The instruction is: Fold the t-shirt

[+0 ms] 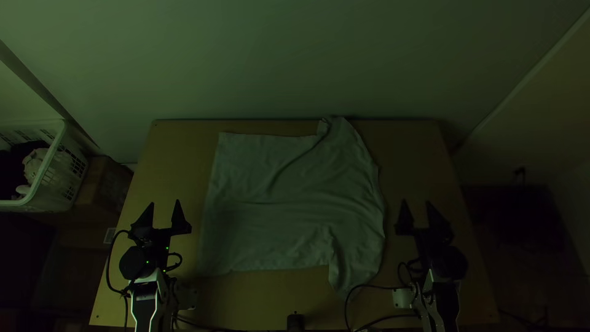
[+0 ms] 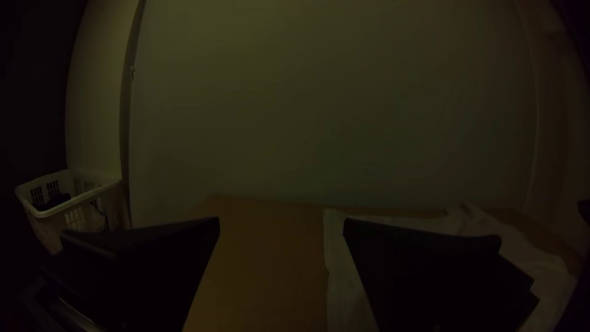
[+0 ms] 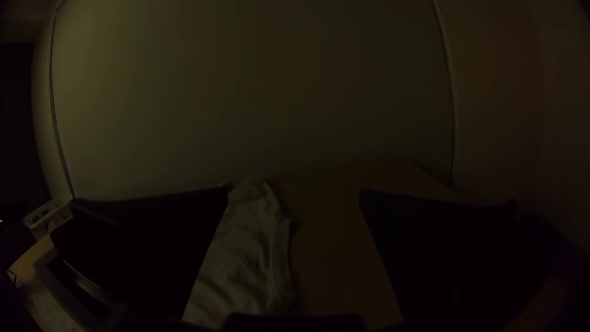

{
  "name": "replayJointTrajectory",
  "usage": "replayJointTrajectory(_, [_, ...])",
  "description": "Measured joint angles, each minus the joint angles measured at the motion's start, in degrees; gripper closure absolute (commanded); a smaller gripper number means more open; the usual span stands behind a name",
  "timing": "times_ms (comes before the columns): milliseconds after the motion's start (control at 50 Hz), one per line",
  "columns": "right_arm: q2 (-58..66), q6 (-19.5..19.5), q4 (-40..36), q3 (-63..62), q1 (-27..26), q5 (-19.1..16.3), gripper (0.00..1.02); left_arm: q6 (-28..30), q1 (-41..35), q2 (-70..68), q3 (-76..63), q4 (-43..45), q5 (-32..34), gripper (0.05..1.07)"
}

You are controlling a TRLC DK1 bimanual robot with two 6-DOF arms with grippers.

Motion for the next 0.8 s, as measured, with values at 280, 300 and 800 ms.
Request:
replayJointTrajectory(280, [0.00, 0.22, 0.00, 0.00, 1.01, 0.24, 0.04, -0.24, -0.87, 0.00, 0.00, -0.02, 0.00, 0.10])
replayJointTrajectory(300, [0.00, 0.22, 0.00, 0.00, 1.33, 0.44, 0.04, -0.24, -0.85, 0.00, 0.00, -0.04, 0.00, 0.10])
replayJointTrajectory(800, [0.72, 0.81, 10.80, 3.58, -0.39, 1.27, 0.04, 0.28, 1.92, 0.02, 0.85, 7.93, 0.04, 0.10])
